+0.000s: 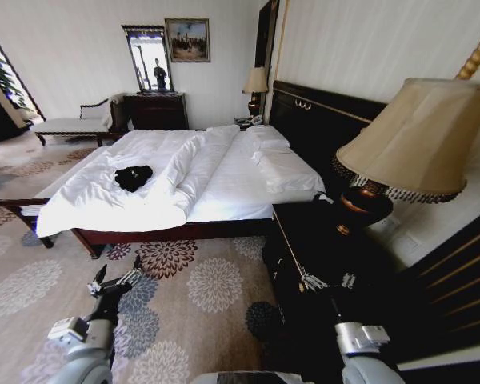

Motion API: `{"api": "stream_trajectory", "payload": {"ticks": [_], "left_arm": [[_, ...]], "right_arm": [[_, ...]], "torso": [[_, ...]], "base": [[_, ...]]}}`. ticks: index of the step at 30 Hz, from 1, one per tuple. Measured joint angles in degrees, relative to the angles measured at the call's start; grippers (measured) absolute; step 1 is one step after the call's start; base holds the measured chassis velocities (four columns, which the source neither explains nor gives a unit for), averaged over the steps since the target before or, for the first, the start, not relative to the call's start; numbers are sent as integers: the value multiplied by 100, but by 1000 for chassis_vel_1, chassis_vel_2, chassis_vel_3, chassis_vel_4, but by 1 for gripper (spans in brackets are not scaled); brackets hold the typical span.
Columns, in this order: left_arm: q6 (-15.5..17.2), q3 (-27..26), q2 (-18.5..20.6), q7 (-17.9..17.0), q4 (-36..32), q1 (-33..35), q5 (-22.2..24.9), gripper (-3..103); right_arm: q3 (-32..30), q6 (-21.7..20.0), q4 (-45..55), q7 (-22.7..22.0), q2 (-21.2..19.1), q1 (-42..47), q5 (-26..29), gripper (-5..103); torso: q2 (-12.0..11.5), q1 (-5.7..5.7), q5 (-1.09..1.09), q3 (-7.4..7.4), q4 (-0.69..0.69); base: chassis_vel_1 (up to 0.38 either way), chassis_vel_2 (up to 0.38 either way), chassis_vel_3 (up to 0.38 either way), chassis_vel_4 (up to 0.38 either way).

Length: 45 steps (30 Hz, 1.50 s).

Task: Fold the clothes on the bed.

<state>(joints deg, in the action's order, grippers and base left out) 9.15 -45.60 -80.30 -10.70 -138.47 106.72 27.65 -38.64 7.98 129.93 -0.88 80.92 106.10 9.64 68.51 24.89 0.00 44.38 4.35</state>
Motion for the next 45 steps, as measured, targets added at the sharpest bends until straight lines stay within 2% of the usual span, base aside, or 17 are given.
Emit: {"api": "stream_trajectory", "payload": {"ticks": [15, 20, 38, 45], "left_arm": [[0, -12, 2, -4, -9, 2, 20, 100], [0, 2, 12, -6, -9, 2, 17, 100], [2, 9, 3, 1, -17, 9, 21, 100], [-5, 26, 42, 23, 2, 10, 20, 100]], "right_arm": [[8, 21, 20, 3, -1, 10, 29, 100], [-21, 241, -8, 36, -10, 11, 63, 100], [-39, 204, -26, 144, 10, 85, -194, 100], [-53, 314, -40, 187, 112, 162, -249, 100]], "torso": [[0, 0, 0, 0, 0], [0, 0, 0, 0, 0], [0, 0, 0, 0, 0], [0, 0, 0, 0, 0]], "base": [[0, 0, 0, 0], [0, 0, 0, 0], [0, 0, 0, 0], [-30, 26, 30, -28]]}}
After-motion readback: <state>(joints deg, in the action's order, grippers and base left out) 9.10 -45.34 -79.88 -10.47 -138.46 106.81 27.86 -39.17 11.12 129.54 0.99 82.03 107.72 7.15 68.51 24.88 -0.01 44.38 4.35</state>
